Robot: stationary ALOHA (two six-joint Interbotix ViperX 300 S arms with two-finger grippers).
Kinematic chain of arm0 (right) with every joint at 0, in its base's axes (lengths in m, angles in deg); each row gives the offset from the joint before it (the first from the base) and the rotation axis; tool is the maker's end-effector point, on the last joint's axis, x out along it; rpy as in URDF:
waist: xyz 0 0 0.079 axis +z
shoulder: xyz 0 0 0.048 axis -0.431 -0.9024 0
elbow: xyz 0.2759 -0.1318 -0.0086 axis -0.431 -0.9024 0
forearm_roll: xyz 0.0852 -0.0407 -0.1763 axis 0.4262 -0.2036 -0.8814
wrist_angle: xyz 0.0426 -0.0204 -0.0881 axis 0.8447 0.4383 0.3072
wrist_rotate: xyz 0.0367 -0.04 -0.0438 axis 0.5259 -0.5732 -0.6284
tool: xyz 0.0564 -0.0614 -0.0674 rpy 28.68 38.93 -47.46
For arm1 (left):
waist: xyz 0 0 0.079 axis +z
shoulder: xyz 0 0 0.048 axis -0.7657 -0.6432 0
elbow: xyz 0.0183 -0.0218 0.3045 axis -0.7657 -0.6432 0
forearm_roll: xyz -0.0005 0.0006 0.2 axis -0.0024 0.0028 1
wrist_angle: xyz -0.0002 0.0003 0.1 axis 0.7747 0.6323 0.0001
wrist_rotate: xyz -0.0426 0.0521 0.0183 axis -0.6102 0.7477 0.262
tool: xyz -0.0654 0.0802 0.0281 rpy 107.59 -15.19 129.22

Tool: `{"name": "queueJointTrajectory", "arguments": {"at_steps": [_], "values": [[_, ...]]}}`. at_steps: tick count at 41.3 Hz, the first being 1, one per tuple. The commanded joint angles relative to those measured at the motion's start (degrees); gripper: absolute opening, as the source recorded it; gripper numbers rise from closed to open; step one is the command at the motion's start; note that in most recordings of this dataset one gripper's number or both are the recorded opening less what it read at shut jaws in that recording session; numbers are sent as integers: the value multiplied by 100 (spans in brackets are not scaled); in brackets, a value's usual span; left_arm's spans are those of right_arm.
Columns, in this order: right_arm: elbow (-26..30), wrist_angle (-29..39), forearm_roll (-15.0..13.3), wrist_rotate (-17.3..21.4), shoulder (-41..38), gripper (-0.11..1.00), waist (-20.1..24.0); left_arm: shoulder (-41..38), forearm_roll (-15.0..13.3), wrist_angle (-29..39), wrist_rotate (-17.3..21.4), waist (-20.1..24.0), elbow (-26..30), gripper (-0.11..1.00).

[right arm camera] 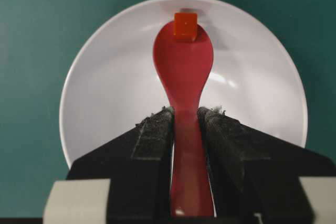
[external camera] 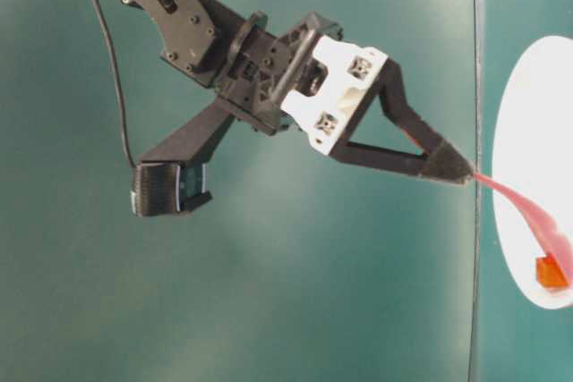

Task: Grip the spoon and scoop the red block from the bowl with right arm.
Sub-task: 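Lift the spoon with the cube on it out of the bowl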

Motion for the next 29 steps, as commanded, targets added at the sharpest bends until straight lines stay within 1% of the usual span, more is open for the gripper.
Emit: {"name": "queueJointTrajectory", "arguments": {"at_steps": [1,6,10,22,29], "values": [[-18,-105,9,9,264,25,18,-26,18,-26,9,18,123,0],[-141,-220,18,18,369,25,18,-35,18,-35,9,18,132,0],[-237,-457,18,18,457,25,18,-26,18,-35,9,18,132,0],[-747,-1758,44,9,817,25,185,-35,18,-35,-9,18,123,0],[-1125,-2479,176,18,1099,25,281,-44,18,-35,-9,18,114,0]]}}
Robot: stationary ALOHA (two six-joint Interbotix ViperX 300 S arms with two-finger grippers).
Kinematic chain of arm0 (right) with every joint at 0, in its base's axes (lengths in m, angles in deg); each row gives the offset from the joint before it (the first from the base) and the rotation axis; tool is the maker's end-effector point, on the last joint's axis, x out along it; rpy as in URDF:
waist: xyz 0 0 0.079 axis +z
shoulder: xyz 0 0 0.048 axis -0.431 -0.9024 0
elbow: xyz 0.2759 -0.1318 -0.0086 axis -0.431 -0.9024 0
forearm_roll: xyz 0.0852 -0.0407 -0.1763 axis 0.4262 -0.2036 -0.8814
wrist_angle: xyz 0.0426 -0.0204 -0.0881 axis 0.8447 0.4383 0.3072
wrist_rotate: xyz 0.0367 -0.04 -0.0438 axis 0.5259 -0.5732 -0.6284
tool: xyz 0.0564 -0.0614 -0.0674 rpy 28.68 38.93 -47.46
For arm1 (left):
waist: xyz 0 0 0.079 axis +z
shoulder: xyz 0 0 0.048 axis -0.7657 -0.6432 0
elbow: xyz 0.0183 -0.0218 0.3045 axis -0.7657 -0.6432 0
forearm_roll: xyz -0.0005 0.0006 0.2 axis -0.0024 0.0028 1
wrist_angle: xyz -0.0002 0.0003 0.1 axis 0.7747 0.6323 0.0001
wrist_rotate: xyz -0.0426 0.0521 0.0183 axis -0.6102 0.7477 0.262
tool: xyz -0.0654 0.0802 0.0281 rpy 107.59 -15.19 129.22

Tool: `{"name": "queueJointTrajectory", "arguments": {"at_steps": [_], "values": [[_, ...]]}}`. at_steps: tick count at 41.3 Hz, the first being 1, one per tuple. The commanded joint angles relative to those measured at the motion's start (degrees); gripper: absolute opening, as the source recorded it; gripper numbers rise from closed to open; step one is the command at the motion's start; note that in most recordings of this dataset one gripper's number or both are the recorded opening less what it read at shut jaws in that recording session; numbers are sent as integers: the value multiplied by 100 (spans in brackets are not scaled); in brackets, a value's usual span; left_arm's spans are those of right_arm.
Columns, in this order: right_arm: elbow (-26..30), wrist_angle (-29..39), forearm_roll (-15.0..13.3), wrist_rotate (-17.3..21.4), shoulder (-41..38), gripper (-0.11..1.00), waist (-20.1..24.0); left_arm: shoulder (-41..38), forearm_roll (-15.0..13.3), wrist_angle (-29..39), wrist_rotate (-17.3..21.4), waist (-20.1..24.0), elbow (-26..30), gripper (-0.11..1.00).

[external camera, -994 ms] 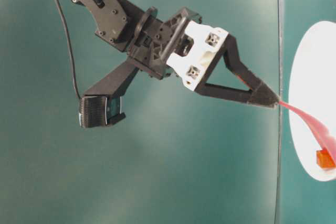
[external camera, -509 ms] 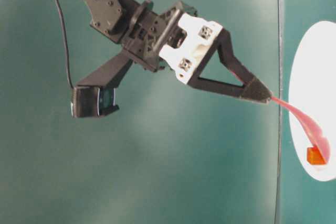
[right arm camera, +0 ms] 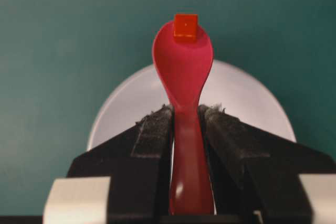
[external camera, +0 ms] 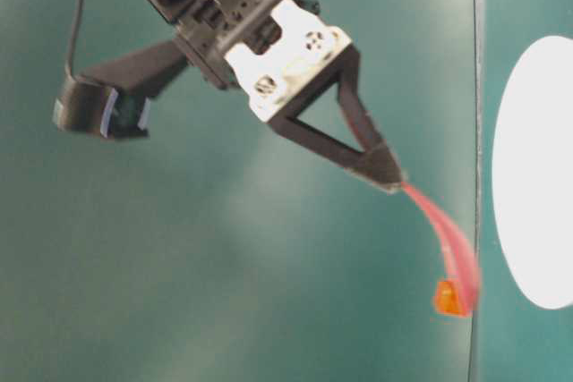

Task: Grip the spoon and scoop the red block from the bowl with right arm.
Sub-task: 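Lift the spoon with the cube on it out of the bowl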

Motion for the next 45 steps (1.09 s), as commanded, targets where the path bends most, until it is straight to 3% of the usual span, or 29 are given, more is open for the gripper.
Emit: {"name": "queueJointTrajectory", "arguments": {"at_steps": [1,8,18,31,45], "values": [[-105,-422,105,-9,334,25,70,-44,9,-26,-9,18,132,0],[-448,-1107,316,70,650,25,114,-53,9,-26,-18,18,132,0],[-791,-1661,325,352,1063,25,114,-62,9,-9,-18,18,123,0],[-932,-1468,246,281,1652,25,123,-62,9,9,-26,18,123,0],[-888,-598,-299,44,2224,25,132,-70,9,9,-26,18,123,0]]}}
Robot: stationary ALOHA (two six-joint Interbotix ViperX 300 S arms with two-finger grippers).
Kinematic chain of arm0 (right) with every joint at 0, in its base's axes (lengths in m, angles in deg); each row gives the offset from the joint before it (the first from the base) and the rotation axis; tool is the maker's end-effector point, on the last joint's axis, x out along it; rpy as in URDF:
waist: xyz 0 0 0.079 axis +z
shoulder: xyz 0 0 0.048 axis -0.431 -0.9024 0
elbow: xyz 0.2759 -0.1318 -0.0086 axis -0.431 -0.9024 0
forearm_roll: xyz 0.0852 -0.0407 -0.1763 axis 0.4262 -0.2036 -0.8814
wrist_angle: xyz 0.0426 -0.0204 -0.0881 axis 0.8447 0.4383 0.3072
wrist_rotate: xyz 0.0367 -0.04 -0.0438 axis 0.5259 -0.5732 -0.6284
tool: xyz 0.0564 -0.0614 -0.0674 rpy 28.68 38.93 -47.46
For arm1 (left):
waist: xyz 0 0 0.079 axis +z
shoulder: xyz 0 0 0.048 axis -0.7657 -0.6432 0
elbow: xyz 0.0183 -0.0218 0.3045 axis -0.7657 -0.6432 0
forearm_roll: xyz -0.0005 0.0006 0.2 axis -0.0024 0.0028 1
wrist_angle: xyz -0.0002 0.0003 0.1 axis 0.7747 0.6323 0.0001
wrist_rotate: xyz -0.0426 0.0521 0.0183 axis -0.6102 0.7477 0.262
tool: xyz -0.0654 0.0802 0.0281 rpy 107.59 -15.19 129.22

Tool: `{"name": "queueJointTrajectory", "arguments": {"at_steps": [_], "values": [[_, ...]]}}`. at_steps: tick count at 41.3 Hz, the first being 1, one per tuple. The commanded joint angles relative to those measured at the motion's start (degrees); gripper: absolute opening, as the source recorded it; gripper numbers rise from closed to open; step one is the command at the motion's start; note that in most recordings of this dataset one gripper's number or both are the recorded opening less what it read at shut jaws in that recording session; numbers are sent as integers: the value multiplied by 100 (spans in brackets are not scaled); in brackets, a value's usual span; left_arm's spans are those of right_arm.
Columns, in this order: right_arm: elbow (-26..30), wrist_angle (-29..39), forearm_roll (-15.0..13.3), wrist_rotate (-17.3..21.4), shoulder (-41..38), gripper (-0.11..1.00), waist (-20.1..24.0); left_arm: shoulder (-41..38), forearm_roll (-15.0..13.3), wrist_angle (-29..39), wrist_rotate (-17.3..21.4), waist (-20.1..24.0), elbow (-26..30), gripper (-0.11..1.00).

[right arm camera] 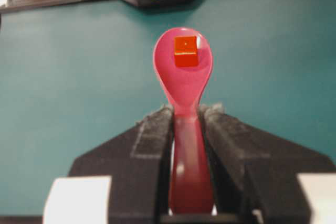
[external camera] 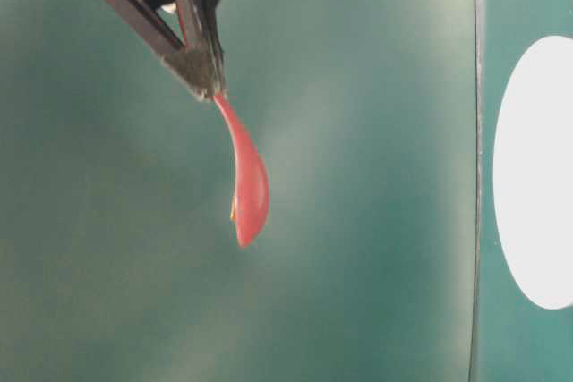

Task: Grip the spoon and scoop the red block from the bowl with right arm.
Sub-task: 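Lift the spoon with the cube on it out of the bowl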

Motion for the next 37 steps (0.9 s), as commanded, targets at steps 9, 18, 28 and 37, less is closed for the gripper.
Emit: {"name": "queueJointTrajectory", "arguments": {"at_steps": [9,18,28,37], "values": [[114,185,-132,-18,334,25,18,-44,18,-26,-62,18,132,0],[123,149,-132,-18,316,25,18,-26,18,-26,-70,18,123,0],[123,149,-132,-18,316,25,18,-26,18,-26,-79,18,132,0],[123,202,-132,-18,308,25,18,-26,18,-26,-79,18,123,0]]}}
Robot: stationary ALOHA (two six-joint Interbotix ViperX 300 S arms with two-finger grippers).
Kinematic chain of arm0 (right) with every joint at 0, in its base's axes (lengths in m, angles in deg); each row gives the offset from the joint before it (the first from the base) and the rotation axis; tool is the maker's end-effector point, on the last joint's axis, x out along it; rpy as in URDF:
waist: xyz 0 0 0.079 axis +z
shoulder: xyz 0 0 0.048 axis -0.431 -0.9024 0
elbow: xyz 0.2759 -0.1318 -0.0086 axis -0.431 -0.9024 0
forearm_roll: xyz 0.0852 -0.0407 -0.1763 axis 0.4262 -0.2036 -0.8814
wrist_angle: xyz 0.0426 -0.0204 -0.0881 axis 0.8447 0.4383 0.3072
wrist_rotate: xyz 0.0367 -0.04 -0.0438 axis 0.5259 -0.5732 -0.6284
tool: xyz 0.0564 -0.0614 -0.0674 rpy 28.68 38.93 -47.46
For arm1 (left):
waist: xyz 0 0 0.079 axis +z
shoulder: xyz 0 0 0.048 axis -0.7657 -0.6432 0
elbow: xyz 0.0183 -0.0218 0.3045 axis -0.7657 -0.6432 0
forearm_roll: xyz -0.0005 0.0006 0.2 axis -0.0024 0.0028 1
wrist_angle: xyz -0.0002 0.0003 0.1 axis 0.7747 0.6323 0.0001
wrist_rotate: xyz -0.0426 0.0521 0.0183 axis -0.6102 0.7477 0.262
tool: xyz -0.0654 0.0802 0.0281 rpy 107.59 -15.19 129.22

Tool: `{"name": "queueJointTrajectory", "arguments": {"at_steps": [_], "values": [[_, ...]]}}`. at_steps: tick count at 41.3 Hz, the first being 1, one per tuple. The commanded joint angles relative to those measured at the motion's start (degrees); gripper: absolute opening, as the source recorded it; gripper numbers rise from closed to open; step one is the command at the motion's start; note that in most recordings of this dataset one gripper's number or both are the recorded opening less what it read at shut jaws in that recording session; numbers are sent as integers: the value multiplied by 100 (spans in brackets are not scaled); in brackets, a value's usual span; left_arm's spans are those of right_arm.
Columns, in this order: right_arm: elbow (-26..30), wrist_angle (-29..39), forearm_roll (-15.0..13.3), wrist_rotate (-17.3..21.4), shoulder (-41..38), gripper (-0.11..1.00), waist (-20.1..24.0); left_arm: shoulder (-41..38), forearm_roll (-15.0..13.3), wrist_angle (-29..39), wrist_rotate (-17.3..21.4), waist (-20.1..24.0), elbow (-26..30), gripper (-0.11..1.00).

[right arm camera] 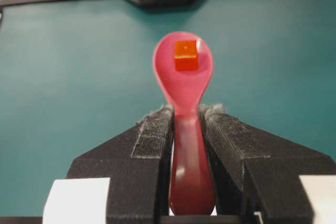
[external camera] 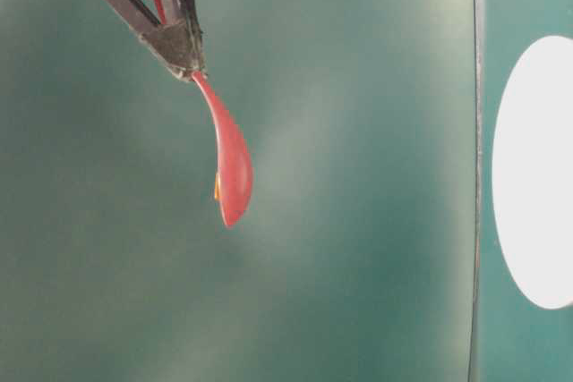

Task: Grip the spoon and scoop the red block from the bowl with right arm.
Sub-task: 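Lift the spoon with the cube on it out of the bowl, then hold the loaded spoon above the bowl with the right gripper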

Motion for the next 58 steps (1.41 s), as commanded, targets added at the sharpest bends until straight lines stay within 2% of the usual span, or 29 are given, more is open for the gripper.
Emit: {"name": "queueJointTrajectory", "arguments": {"at_steps": [1,24,38,58], "values": [[123,0,-9,-9,53,25,18,-26,9,-26,-9,18,132,0],[97,44,-9,-26,-193,25,9,44,9,-26,-9,18,132,0],[9,-255,-9,-35,-475,25,18,35,9,-26,35,18,123,0],[9,-316,-9,-35,-492,25,9,0,9,0,44,18,114,0]]}}
